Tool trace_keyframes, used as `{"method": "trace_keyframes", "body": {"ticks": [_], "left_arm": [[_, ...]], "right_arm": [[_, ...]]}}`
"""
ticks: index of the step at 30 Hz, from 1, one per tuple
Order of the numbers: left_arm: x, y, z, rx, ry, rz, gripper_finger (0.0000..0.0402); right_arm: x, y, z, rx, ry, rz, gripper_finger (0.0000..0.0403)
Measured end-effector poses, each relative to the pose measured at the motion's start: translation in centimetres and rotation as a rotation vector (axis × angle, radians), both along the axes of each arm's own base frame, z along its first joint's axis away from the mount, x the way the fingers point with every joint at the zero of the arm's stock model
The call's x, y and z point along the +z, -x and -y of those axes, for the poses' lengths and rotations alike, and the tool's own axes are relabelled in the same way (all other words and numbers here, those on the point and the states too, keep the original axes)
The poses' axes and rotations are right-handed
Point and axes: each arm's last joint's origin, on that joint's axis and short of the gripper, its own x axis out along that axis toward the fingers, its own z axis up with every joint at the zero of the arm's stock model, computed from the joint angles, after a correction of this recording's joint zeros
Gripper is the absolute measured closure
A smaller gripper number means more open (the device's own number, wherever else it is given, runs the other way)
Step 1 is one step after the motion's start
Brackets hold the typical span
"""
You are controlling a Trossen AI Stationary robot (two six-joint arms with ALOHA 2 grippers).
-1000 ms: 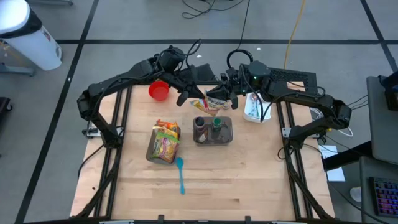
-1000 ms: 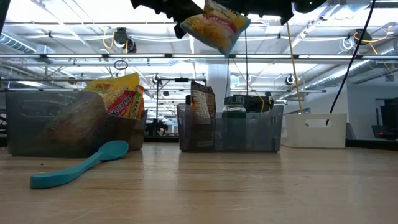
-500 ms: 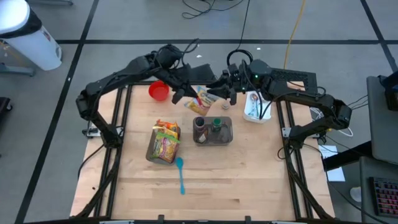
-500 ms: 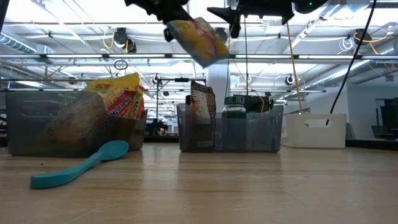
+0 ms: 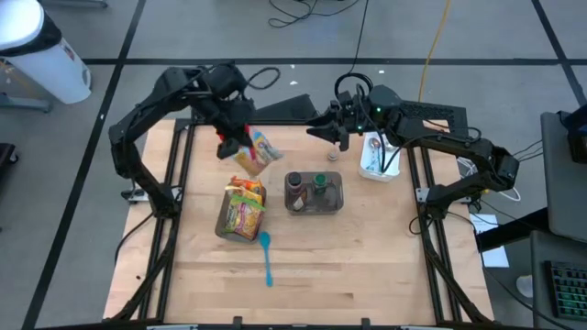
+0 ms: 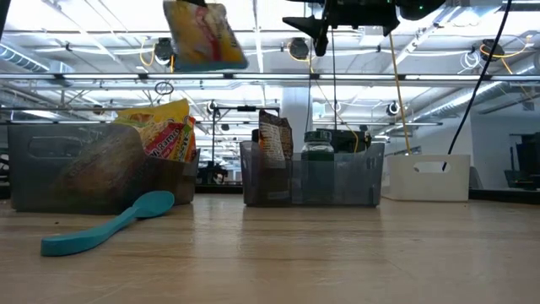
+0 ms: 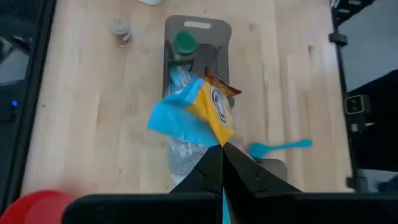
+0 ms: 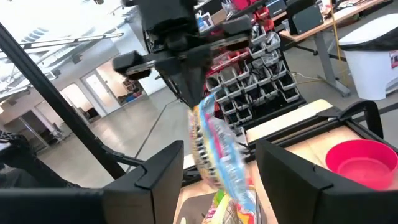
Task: Pick & Place Food Item
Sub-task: Put the blue noodle pack into the left black bin
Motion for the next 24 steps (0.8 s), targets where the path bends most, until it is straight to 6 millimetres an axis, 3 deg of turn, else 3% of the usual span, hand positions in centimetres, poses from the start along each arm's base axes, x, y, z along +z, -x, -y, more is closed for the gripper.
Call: {"method": "trace_keyframes", "body": {"ticks": [6, 13, 19, 24], "left_arm": [[0.9, -0.2, 3.7, -0.103, 0.000, 0.028, 0.0401], [0.3, -1.5, 6.9, -0.113, -0.022, -0.040, 0.0401], [-0.4, -1.3, 7.1, 0.003, -0.052, -0.093, 0.0401], [0.0, 0.5, 6.7, 0.106, -0.057, 0.098, 0.0401]], "right_arm": [[-0.2, 0.0, 0.0, 0.000, -0.008, -0.016, 0.0209], [-0.4, -0.1, -0.1, 0.006, -0.021, -0.040, 0.0212], [-0.6, -0.3, -0.7, 0.025, -0.027, -0.053, 0.0211], [-0.6, -0.7, -1.6, 0.056, -0.026, -0.055, 0.0215]]}}
